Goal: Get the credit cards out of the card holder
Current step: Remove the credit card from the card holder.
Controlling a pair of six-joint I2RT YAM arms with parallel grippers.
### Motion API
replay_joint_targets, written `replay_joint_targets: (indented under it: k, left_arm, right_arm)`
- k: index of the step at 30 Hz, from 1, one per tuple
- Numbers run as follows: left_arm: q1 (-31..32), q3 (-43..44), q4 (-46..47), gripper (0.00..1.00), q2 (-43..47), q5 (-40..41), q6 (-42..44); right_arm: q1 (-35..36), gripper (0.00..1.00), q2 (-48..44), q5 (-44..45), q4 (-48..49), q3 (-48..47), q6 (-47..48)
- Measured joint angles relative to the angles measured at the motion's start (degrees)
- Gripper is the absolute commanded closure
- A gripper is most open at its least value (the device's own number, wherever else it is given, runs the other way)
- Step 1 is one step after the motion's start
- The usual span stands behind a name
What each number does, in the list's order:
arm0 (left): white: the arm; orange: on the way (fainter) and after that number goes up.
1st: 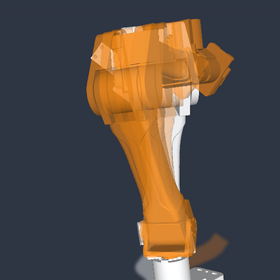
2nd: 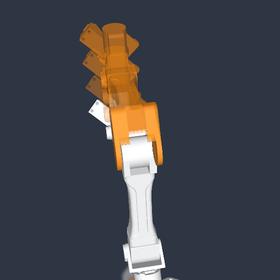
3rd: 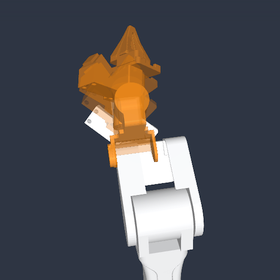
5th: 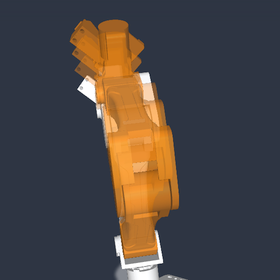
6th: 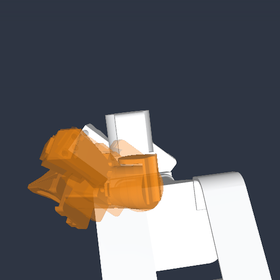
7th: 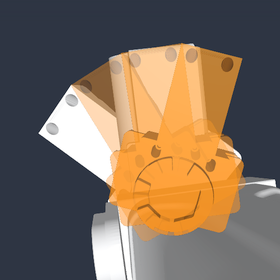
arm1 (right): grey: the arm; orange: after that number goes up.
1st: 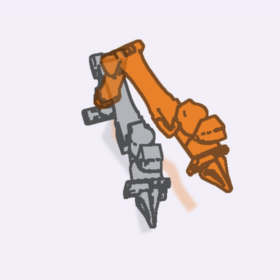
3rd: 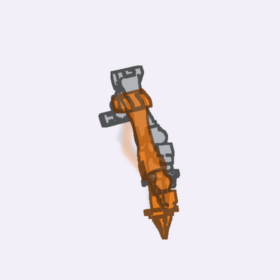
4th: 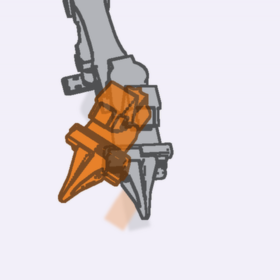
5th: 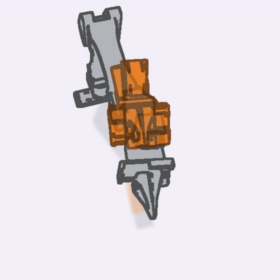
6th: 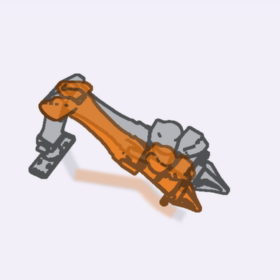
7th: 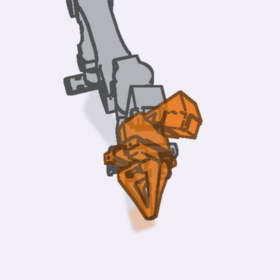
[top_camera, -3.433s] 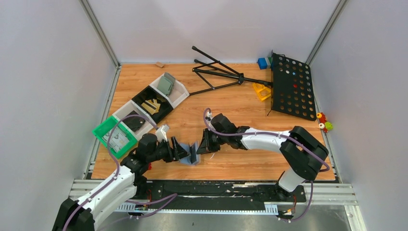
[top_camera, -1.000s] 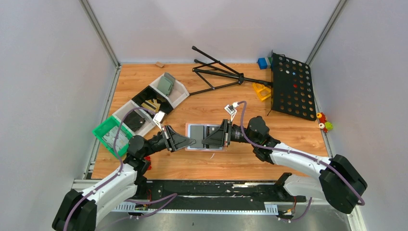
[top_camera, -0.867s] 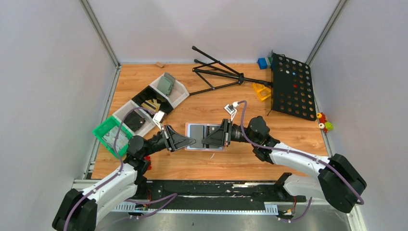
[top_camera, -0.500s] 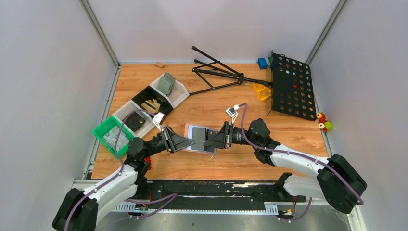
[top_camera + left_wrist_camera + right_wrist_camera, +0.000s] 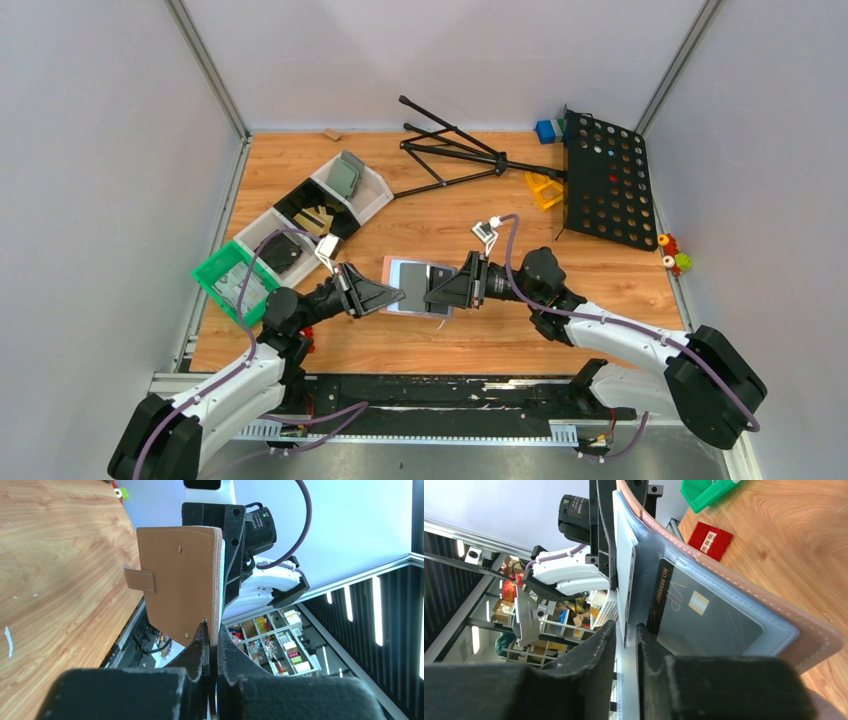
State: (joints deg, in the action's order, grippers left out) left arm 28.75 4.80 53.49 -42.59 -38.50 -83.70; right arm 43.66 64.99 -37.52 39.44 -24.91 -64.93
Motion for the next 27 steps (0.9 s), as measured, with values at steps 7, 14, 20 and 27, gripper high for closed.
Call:
replay_joint_targets:
  k: [7, 14, 20, 27]
  left_arm:
    - [0.0, 0.0, 1.7, 1.0, -0.5, -0.5, -1.3]
    - [0.0, 0.0, 2.6, 1.0, -0.6, -0.9, -2.1]
    - [0.0, 0.0, 3.1, 1.0, 0.1, -0.3, -2.7]
    - [0.1, -0.6, 4.9, 1.0, 0.9, 1.3, -4.1]
  right_arm:
    - [-0.2, 0.8, 1.6, -1.2, 4.0, 0.1, -1.1]
    - [-0.2, 1.0, 3.0, -2.0, 7.0, 0.1, -2.7]
    - [-0.2, 1.0, 2.3, -1.3, 8.0, 0.7, -3.1]
    - [-0.7, 1.0, -0.3, 0.1, 6.9, 2.1, -2.7]
